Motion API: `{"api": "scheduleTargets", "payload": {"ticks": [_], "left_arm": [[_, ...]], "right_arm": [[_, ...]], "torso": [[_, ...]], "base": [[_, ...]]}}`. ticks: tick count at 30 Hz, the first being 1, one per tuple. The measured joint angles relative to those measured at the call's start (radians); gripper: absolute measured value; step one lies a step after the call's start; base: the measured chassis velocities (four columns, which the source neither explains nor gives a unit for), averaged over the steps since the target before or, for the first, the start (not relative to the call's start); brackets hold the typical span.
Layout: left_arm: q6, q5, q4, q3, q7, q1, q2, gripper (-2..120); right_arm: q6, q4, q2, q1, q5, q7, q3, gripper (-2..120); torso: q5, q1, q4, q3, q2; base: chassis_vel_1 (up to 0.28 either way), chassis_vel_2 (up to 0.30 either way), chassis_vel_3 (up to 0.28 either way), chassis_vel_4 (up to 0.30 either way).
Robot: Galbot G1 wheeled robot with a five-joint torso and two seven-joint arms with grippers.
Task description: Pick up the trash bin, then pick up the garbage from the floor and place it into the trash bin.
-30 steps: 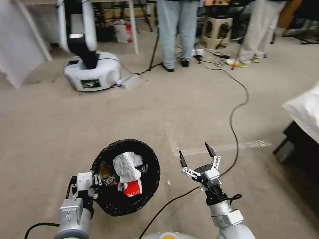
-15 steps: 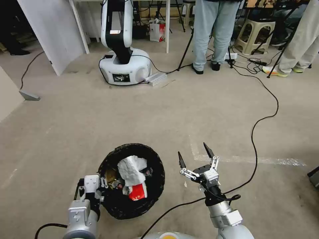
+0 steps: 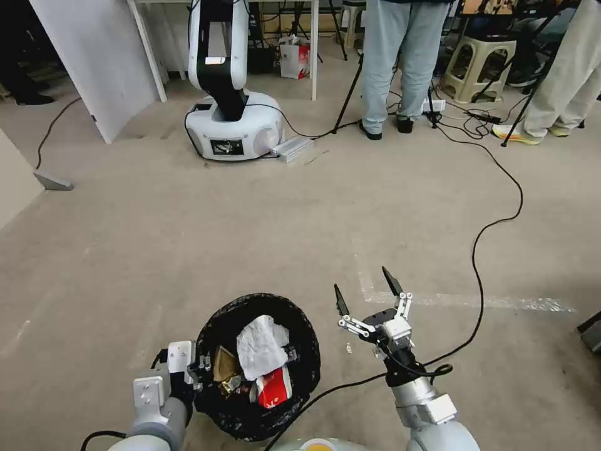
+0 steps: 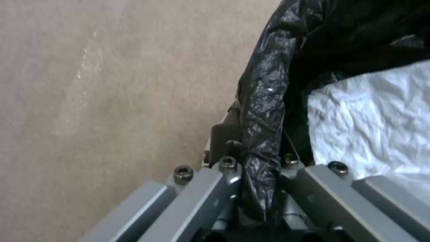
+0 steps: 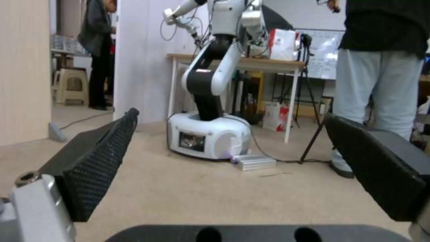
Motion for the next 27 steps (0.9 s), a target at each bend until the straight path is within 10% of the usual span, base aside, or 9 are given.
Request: {"api": "scheduleTargets", "payload": {"ticks": [23, 27], "left_arm": [[-0.056, -0.088, 0.231, -0.025, 0.027, -0.181, -0.021, 0], [-0.074, -0.091, 0.227, -0.024, 0.044, -0.183, -0.022, 17]], "right_arm": [[0.015, -0.022, -0.001, -0.013, -0.008, -0.037, -0.012, 100], [0.015, -0.027, -0.002, -0.013, -0.009, -0.045, -0.012, 100]], "torso": [[0.0007, 0.000, 0.0001, 0.000, 0.000], [-0.0010, 0.000, -0.0002, 0.000, 0.000]], "base": [[0.000, 0.000, 0.000, 0.000], [0.000, 0.000, 0.000, 0.000]]}}
